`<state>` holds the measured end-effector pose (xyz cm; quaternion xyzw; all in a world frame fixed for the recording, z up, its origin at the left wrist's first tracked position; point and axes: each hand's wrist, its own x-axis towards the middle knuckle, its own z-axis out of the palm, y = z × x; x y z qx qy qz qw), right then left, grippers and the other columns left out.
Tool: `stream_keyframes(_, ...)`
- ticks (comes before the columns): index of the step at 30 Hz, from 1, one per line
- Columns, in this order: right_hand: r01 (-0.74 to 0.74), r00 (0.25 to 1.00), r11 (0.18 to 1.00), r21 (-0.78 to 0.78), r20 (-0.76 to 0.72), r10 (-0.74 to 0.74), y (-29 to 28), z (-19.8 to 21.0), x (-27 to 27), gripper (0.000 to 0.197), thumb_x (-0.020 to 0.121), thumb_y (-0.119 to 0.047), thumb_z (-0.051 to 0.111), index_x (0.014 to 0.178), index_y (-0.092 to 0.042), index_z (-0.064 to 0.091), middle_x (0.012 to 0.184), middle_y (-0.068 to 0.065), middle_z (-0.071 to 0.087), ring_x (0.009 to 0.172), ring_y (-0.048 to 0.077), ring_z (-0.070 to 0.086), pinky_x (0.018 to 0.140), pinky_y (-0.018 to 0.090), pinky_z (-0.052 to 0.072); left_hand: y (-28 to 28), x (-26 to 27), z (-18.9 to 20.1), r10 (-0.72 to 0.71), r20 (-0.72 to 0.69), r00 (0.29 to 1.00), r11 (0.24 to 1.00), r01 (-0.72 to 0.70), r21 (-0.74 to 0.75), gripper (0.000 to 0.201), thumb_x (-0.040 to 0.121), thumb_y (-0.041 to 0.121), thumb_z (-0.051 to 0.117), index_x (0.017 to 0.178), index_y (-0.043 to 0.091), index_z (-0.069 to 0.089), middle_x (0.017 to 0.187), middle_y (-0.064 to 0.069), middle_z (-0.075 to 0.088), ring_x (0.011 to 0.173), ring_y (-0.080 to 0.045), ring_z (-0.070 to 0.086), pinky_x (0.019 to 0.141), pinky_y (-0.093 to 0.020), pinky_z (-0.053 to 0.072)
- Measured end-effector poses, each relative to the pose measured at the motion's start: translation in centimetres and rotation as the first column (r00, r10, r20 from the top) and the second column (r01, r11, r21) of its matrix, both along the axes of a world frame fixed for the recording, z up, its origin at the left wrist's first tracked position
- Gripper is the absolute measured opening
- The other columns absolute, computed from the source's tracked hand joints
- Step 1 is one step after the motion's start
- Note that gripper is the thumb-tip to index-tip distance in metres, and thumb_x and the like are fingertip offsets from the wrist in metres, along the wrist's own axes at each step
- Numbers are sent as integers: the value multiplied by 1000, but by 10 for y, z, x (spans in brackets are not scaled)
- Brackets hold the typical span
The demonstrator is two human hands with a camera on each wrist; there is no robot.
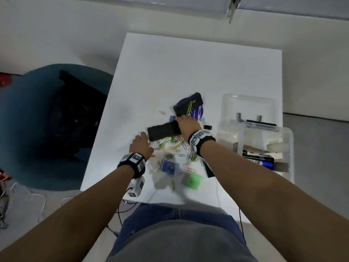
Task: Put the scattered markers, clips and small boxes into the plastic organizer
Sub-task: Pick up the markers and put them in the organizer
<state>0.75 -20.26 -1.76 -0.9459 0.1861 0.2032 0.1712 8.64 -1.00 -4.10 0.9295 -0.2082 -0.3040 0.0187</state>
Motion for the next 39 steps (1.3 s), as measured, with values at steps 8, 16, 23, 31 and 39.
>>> stream_keyframes(8,22,998,992,-128,-57,-29,4,-11,-10,44,87,-7,53,131,-2,47,134,20,46,124,37,44,102,44,37,0,4,5,58,-173,983,998,-58,7,40,89,21,51,124,6,42,121,-21,52,107,-41,57,86,-42,46)
stream_keyframes(16,152,984,986,-64,-80,-157,-18,15,-40,55,87,-6,54,138,-8,34,128,19,56,116,38,56,98,46,42,15,27,30,-14,-153,988,985,40,167,37,91,21,44,125,6,41,123,-21,57,110,-37,57,91,-40,47)
stream_keyframes(23,390,920,915,101,-90,-382,-22,44,-96,30,97,-19,42,124,-6,40,111,19,64,96,36,64,75,41,49,-3,23,63,31,-9,999,992,-29,125,39,92,20,41,129,8,39,123,-22,57,110,-38,57,85,-38,42)
stream_keyframes(31,435,882,872,222,88,-463,-28,94,-154,20,100,-23,41,112,-9,49,90,10,59,83,31,59,66,34,42,-75,-60,86,-277,-40,960,938,261,-229,30,101,28,39,119,3,44,110,-25,63,98,-40,61,76,-39,44)
stream_keyframes(39,443,897,894,-65,18,-442,-88,118,-250,29,89,-4,51,108,-21,65,106,5,64,99,27,62,78,32,45,-120,-126,102,-535,-67,842,794,475,-379,33,100,30,43,124,7,44,101,-20,66,92,-37,62,71,-36,45)
